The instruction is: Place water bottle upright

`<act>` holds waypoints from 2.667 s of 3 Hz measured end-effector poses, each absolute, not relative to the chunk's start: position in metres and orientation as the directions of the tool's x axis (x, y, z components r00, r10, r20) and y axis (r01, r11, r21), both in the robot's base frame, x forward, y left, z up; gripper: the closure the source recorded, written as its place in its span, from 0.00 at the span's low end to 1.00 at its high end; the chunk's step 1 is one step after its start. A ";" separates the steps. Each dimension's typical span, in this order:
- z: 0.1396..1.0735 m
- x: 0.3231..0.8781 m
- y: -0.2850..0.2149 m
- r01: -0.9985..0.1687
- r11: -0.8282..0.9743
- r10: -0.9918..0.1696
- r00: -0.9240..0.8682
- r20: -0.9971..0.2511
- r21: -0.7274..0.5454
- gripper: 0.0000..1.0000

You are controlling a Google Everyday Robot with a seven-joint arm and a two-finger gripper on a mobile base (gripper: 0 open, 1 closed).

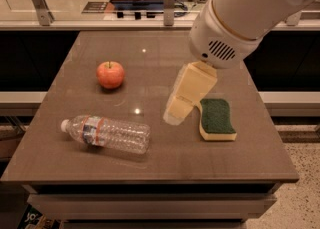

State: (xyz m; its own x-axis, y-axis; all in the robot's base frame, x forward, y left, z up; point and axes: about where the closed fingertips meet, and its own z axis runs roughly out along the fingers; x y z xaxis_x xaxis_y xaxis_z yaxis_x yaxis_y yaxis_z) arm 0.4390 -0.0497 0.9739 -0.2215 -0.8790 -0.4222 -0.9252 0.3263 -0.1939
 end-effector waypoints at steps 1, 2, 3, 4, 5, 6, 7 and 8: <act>0.969 0.434 -0.022 -0.922 0.326 -0.891 -0.227 -0.392 -0.207 0.00; 0.960 0.431 0.003 -0.917 0.330 -0.907 -0.242 -0.345 -0.225 0.00; 0.964 0.425 0.027 -0.899 0.337 -0.921 -0.253 -0.297 -0.279 0.00; 0.971 0.423 0.034 -0.900 0.323 -0.926 -0.237 -0.294 -0.293 0.00; 0.962 0.431 0.052 -0.916 0.289 -0.938 -0.213 -0.273 -0.277 0.00; 0.939 0.443 0.071 -0.942 0.249 -0.950 -0.192 -0.247 -0.226 0.00; 0.915 0.453 0.081 -0.957 0.231 -0.955 -0.189 -0.228 -0.176 0.00; 0.896 0.455 0.086 -0.964 0.225 -0.958 -0.193 -0.213 -0.141 0.00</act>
Offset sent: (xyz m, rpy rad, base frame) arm -0.0037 0.0799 -0.0458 -0.1772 0.0323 -0.0714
